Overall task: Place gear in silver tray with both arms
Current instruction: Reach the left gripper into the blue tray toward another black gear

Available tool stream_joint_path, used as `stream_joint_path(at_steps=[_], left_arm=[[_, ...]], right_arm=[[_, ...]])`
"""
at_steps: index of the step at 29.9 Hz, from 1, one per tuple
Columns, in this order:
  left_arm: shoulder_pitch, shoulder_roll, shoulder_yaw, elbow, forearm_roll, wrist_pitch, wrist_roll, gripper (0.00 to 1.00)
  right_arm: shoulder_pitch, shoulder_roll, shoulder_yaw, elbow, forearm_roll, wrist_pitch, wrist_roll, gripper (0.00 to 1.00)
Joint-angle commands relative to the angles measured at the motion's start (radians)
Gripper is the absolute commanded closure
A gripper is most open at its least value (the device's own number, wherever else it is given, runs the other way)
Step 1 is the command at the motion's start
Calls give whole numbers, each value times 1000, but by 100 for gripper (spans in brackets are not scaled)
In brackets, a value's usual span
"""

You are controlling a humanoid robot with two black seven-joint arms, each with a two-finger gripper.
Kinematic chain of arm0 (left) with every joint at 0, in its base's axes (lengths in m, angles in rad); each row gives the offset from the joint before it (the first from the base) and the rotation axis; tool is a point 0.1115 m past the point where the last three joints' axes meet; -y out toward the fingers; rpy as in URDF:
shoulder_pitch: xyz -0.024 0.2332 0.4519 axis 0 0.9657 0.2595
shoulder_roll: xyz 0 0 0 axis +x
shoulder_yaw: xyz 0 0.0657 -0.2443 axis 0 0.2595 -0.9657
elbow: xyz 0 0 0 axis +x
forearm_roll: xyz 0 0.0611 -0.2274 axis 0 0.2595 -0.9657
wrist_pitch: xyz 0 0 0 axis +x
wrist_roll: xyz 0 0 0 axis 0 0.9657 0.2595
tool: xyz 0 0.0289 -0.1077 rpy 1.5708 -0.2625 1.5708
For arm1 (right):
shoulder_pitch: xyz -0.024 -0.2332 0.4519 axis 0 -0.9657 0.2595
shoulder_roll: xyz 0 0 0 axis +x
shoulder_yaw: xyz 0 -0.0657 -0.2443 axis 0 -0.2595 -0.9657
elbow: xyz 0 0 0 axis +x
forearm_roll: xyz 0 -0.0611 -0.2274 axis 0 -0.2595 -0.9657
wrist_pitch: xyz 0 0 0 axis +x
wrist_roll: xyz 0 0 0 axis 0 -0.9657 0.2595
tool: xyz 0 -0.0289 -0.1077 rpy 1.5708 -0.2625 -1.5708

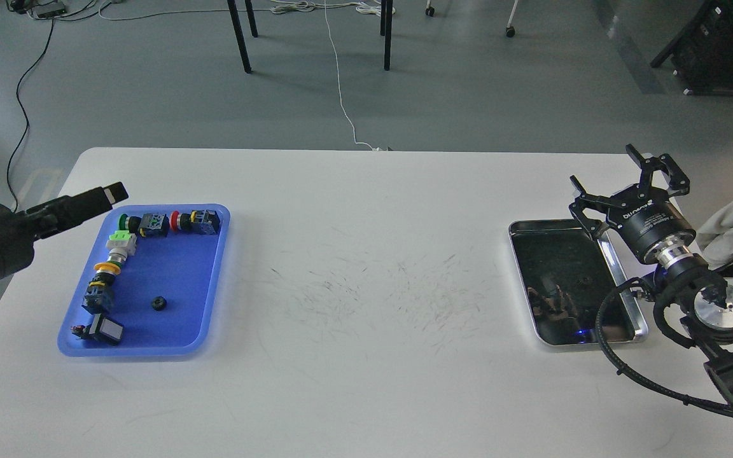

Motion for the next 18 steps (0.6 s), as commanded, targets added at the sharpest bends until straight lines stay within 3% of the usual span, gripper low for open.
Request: stream_joint_path(at_steps=[1,5,12,18], left_arm=[[1,-21,73,3,217,0,2,0],[1,-38,139,43,384,3,0,0],[-9,-200,156,186,692,6,-9,0],[-12,-306,159,249,760,7,-18,2]], right_arm=[[-10,0,0,23,-2,0,0,6],[-36,-3,0,88,-3,0,0,6],[-34,0,-7,88,-6,0,0,6],[-34,0,-16,86,-8,0,0,6]])
